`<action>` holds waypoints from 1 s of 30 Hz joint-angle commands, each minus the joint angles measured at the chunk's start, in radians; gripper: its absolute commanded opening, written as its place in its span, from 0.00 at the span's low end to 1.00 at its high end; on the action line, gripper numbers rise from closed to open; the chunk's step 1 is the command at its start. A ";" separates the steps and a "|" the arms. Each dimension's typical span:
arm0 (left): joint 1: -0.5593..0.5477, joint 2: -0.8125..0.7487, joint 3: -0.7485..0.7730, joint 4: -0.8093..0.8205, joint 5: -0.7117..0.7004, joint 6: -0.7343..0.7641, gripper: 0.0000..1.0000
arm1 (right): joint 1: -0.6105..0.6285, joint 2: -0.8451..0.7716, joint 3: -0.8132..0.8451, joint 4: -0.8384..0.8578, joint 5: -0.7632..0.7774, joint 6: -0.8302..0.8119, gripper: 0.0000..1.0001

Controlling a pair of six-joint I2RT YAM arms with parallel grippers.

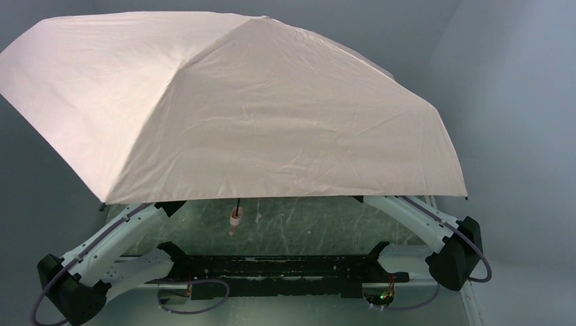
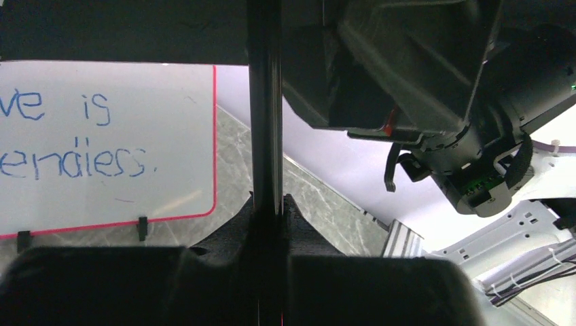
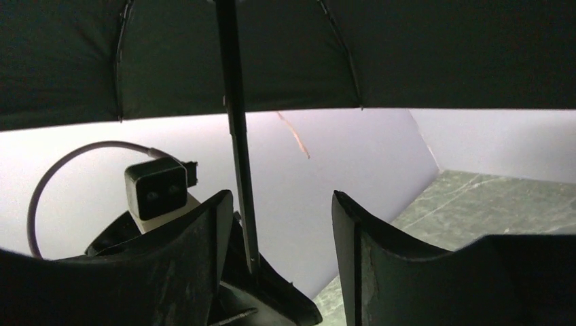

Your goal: Put away the umbrella

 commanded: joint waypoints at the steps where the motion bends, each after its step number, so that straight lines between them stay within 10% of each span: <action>1: 0.004 -0.011 0.044 0.038 -0.018 0.063 0.05 | 0.001 0.011 0.014 0.137 0.049 -0.017 0.60; 30: 0.004 -0.039 -0.026 0.053 0.020 0.066 0.05 | 0.037 0.250 0.202 0.426 0.160 0.011 0.69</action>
